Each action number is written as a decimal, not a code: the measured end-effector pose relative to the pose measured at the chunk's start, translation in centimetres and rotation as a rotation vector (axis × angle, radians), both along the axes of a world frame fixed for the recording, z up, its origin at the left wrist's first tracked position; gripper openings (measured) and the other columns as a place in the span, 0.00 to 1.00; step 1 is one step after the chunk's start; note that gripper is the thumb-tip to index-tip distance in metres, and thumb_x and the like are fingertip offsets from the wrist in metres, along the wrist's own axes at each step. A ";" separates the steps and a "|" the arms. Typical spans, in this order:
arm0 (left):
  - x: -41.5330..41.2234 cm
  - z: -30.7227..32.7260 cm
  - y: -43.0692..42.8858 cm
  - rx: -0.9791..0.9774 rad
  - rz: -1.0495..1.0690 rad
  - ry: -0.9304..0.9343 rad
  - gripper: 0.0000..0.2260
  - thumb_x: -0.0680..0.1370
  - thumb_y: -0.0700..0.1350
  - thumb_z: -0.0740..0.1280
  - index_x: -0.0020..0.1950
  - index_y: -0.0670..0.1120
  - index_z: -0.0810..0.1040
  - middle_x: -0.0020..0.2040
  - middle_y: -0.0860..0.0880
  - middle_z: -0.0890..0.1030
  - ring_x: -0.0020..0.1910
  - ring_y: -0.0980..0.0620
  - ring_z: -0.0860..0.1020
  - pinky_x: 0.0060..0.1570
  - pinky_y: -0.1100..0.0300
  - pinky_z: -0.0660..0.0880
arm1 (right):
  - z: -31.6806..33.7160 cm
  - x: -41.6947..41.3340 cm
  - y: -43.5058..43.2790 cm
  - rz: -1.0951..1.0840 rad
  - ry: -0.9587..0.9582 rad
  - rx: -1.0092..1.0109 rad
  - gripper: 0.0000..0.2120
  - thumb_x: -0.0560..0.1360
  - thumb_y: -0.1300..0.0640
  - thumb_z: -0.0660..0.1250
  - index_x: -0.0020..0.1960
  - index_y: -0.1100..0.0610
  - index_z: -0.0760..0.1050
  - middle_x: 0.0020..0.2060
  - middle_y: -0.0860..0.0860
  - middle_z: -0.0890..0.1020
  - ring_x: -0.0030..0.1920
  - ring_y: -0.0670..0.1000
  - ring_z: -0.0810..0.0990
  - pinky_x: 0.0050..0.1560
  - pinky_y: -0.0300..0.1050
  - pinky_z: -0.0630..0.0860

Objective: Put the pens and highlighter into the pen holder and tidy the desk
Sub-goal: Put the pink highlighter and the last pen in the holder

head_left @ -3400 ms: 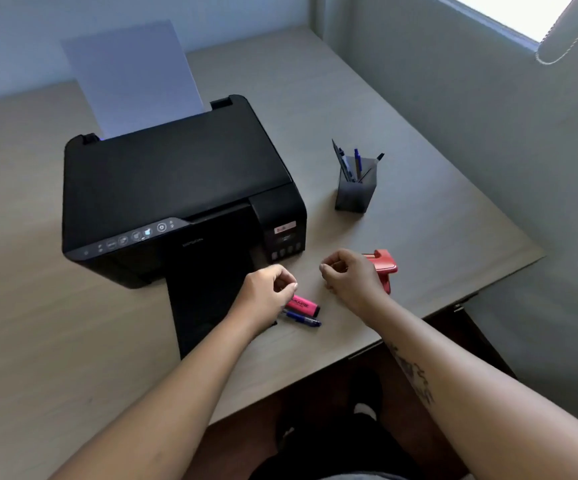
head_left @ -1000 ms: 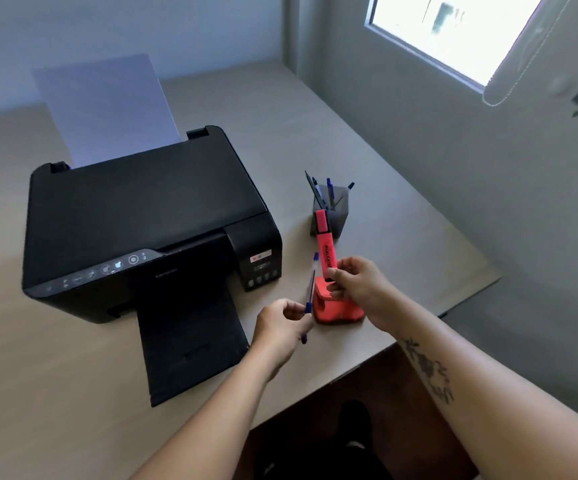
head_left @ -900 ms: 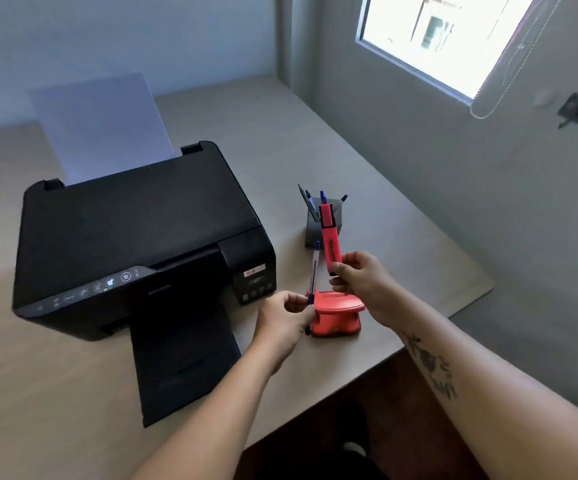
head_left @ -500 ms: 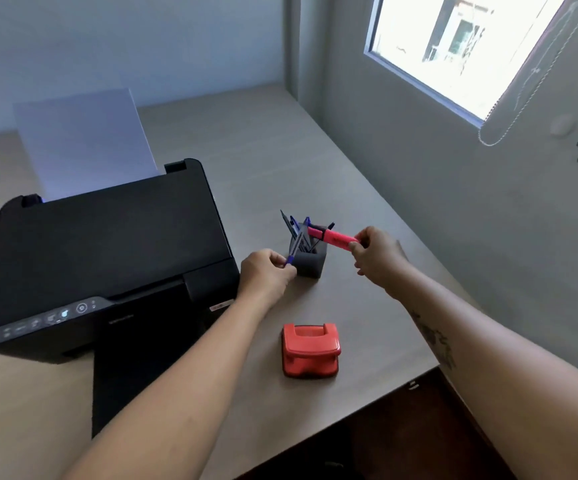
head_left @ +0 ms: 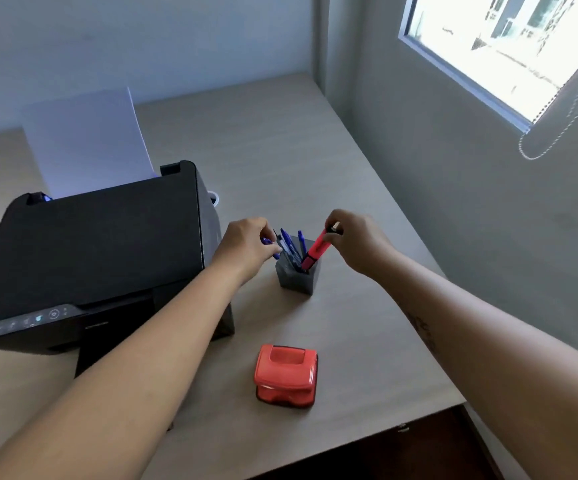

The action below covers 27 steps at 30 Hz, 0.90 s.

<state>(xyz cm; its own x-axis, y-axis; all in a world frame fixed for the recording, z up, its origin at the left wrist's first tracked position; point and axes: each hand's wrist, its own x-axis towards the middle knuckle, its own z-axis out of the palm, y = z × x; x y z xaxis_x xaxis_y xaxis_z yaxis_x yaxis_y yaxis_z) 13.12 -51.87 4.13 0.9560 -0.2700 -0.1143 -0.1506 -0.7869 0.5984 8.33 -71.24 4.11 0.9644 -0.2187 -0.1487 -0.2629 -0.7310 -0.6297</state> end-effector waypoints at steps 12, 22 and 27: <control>0.8 -2.7 -0.4 -0.030 0.027 0.023 0.09 0.75 0.42 0.72 0.54 0.43 0.81 0.47 0.48 0.83 0.47 0.50 0.80 0.47 0.58 0.76 | -2.2 1.3 1.2 0.116 0.050 -0.096 0.15 0.81 0.61 0.60 0.65 0.58 0.76 0.59 0.59 0.78 0.57 0.60 0.78 0.49 0.45 0.72; -0.7 -3.7 0.4 -0.110 0.024 0.059 0.15 0.78 0.42 0.67 0.64 0.44 0.74 0.52 0.46 0.82 0.46 0.52 0.78 0.47 0.61 0.73 | -3.4 0.6 3.3 0.123 0.091 -0.134 0.18 0.80 0.60 0.61 0.69 0.57 0.72 0.57 0.60 0.77 0.54 0.61 0.78 0.55 0.56 0.78; -1.9 -4.4 1.0 -0.177 0.049 0.081 0.16 0.79 0.42 0.65 0.66 0.42 0.73 0.56 0.45 0.80 0.46 0.51 0.76 0.48 0.62 0.71 | -3.3 -2.2 3.7 -0.012 0.036 -0.103 0.24 0.80 0.56 0.63 0.75 0.52 0.63 0.64 0.57 0.71 0.58 0.60 0.77 0.54 0.52 0.75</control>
<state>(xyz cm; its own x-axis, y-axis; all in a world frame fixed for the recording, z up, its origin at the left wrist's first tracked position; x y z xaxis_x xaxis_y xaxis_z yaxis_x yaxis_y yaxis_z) 11.20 -50.87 -0.25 0.9580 -0.2465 -0.1465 -0.0606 -0.6735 0.7367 6.16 -67.49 0.83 0.9560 -0.2464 -0.1592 -0.2933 -0.7879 -0.5415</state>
